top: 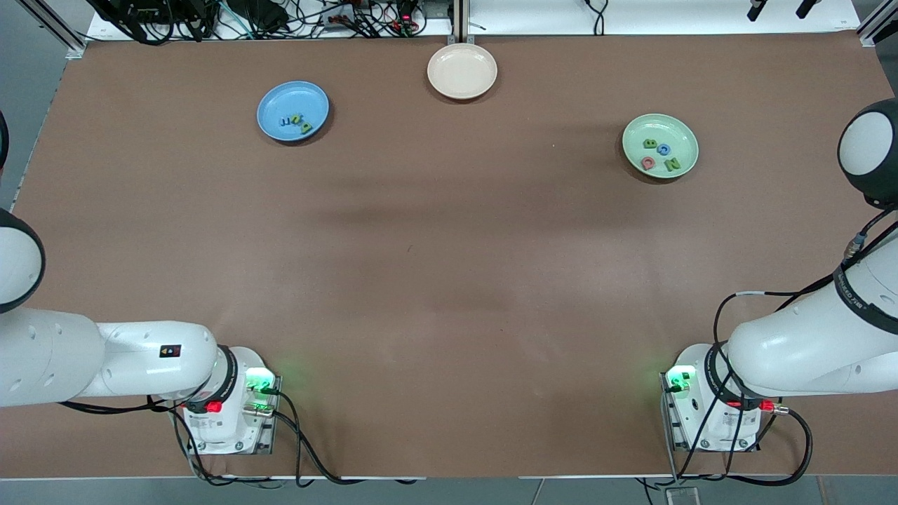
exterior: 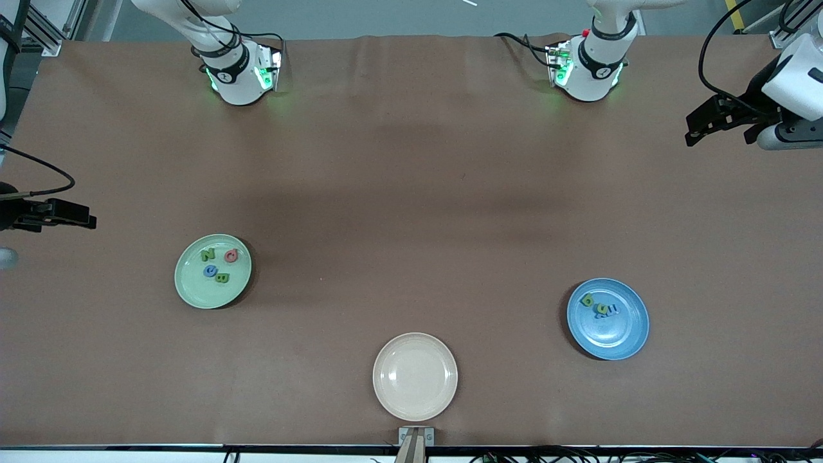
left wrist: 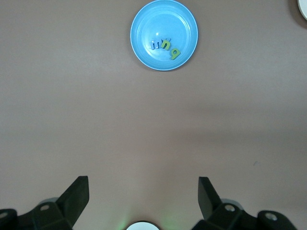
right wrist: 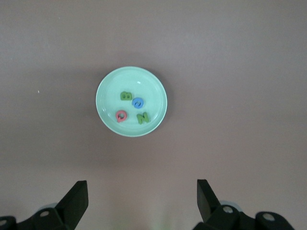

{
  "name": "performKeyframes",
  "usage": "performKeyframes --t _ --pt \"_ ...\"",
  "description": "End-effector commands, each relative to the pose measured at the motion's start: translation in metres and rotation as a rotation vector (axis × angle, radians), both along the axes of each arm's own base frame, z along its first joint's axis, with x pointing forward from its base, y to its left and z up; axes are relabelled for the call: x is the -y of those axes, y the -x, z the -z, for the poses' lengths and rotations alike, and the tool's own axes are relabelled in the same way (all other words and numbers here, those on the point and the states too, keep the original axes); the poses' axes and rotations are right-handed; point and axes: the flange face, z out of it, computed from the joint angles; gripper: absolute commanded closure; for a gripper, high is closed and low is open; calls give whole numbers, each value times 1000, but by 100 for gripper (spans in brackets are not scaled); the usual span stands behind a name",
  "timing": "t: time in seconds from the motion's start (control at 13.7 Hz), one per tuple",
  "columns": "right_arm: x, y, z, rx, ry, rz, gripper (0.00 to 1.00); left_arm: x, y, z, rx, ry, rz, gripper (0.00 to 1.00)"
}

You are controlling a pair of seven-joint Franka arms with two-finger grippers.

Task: Sort upper and lower case letters into plates

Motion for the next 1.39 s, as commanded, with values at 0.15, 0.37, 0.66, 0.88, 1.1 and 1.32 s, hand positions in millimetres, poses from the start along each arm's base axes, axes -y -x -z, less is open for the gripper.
performKeyframes --t 0.15,0.37,0.66,0.88,1.1,1.32 --pt "-1 22 -11 -5 -21 -8 0 3 10 -9 12 5 -8 0" --pt "-6 55 -6 66 -17 -19 0 3 10 -9 14 5 -6 0" --pt "-14 74 -10 77 -19 -32 0 2 13 -9 17 3 -6 0" --pt "-29 90 -12 80 -21 -59 0 2 2 -12 22 3 11 0" --pt "-28 98 -19 92 -22 -57 0 1 1 -13 24 -7 20 0" --pt "-27 103 -22 98 -22 -55 0 1 1 -16 30 -7 25 0"
